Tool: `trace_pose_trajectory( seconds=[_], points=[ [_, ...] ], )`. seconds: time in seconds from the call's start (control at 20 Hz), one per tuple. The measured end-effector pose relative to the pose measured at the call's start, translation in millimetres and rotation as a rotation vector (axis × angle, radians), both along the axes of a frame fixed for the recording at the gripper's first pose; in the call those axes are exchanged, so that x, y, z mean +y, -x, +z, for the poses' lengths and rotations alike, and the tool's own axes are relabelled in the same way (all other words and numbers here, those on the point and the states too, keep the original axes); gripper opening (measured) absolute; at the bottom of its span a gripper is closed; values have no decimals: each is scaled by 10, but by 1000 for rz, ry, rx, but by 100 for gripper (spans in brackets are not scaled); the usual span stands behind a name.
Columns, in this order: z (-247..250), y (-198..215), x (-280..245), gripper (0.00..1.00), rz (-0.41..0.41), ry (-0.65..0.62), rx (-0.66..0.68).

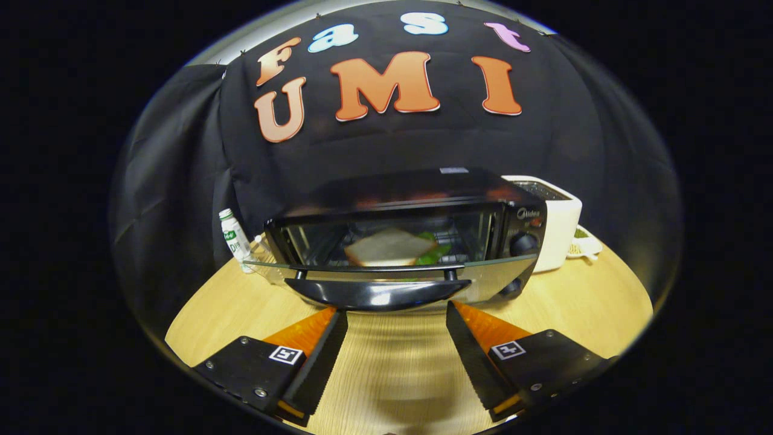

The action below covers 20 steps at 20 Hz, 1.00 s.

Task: Open the toaster oven, put the food inside, and close the toaster oven door.

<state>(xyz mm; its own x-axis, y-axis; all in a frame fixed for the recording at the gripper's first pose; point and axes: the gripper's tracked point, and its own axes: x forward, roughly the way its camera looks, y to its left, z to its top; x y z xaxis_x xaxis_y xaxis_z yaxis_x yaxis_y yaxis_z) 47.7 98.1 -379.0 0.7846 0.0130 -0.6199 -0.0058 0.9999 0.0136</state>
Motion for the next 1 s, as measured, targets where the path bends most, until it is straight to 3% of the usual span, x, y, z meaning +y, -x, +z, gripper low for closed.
trace_pose_trajectory(
  seconds=[0.35,0.65,1.0],
  points=[
    [904,-202,-139,97,-34,-15,-255],
    [1950,5,-267,97,-14,26,-494],
    [2719,278,-290,98,6,45,-641]
  ],
)
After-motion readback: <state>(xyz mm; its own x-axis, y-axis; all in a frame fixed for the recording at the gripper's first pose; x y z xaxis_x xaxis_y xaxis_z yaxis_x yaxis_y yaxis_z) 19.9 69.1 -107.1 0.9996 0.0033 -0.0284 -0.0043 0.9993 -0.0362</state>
